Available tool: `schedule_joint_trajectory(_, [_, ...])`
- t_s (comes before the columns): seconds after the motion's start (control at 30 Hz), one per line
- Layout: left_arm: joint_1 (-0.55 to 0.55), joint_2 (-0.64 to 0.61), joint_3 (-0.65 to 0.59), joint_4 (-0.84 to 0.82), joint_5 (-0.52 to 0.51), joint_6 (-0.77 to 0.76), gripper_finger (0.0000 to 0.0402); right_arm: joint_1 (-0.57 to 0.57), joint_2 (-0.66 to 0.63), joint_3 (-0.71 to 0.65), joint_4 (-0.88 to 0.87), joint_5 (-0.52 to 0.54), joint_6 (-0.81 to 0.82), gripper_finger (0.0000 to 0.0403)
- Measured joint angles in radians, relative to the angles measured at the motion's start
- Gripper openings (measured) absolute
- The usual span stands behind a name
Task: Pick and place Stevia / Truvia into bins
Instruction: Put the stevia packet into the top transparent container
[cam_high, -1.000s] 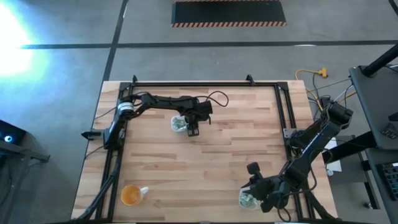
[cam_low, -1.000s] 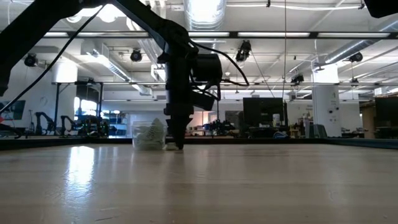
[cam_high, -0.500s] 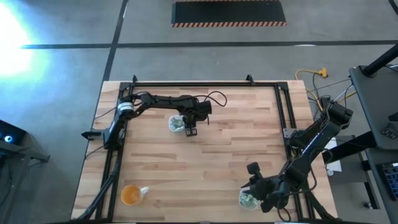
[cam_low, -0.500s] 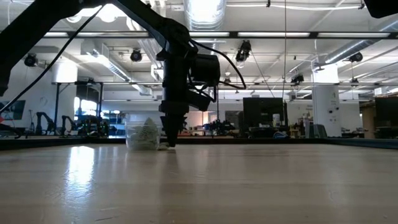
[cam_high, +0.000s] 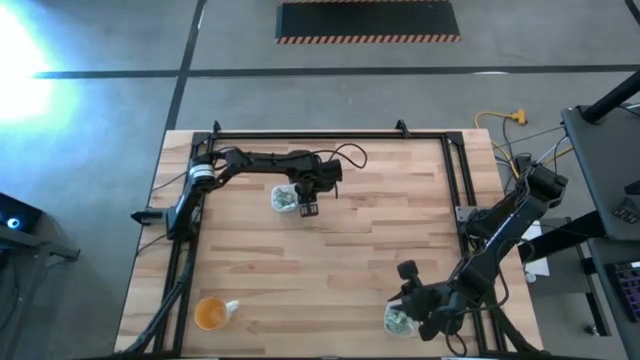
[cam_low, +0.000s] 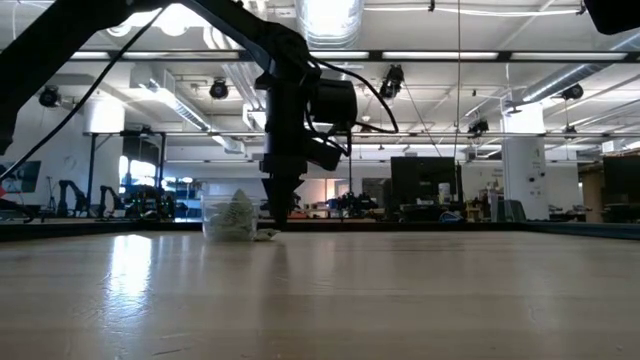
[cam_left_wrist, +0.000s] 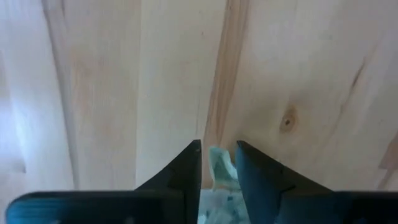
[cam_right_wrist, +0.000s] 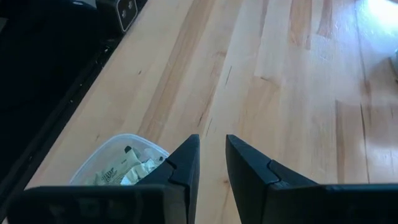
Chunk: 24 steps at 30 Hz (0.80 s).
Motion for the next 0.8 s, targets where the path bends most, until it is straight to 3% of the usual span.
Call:
schedule_joint_trajectory(0.33, [0.000,-0.001,0.003,-0.035,-0.032,-0.021,0.0130,0.000,0.000,-0.033,0.008,0.000,0.026,0.0068])
schedule_joint_trajectory(0.8, [0.000,-0.001,-0.004,-0.086,-0.023,-0.049,0.0133,0.000,0.000,-0.035,0.032,0.000,0.026,0.0068])
